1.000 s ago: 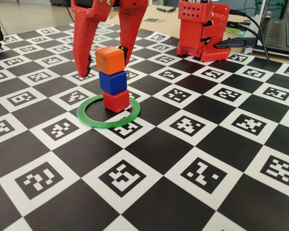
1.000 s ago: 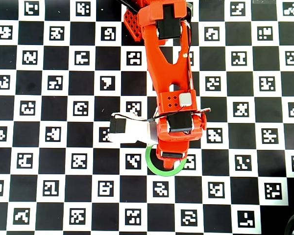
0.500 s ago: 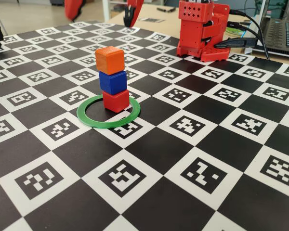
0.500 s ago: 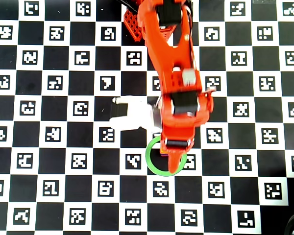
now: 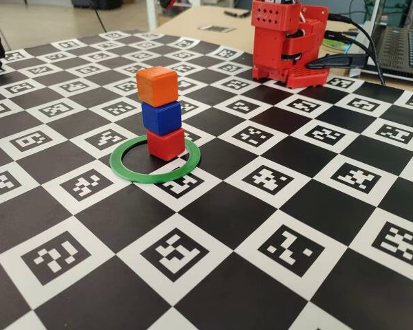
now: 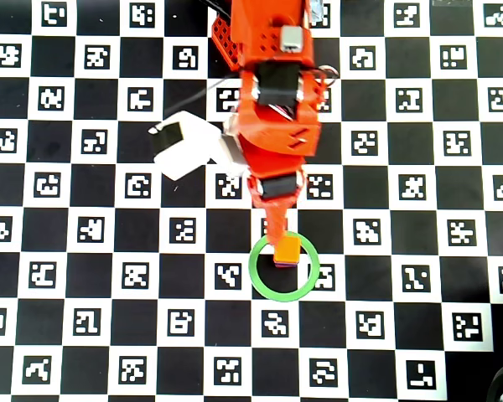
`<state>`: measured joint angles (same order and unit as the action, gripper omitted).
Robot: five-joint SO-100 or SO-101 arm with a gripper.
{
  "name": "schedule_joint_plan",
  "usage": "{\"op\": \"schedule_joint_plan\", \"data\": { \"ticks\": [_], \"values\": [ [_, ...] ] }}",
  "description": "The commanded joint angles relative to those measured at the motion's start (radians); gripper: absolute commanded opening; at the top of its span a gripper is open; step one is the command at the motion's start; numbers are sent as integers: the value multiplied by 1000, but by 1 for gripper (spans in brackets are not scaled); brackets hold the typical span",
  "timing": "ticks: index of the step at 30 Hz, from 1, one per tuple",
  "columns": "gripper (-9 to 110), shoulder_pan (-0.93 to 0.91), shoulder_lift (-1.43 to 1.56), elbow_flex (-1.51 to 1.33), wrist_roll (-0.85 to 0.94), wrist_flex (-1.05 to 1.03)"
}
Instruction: Grab the red cube then put it in the green circle then put the blue cube on top and finally the orange cube on top
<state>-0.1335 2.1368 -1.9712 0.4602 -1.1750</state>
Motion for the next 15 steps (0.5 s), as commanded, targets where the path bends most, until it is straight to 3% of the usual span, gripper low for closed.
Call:
{"op": "schedule_joint_plan", "data": {
  "ticks": [1, 5, 15],
  "values": [
    [6, -29, 204, -143, 126, 110],
    [-6, -17, 364, -339, 261, 209],
    [-6, 71, 747, -830, 606, 319]
  ]
}}
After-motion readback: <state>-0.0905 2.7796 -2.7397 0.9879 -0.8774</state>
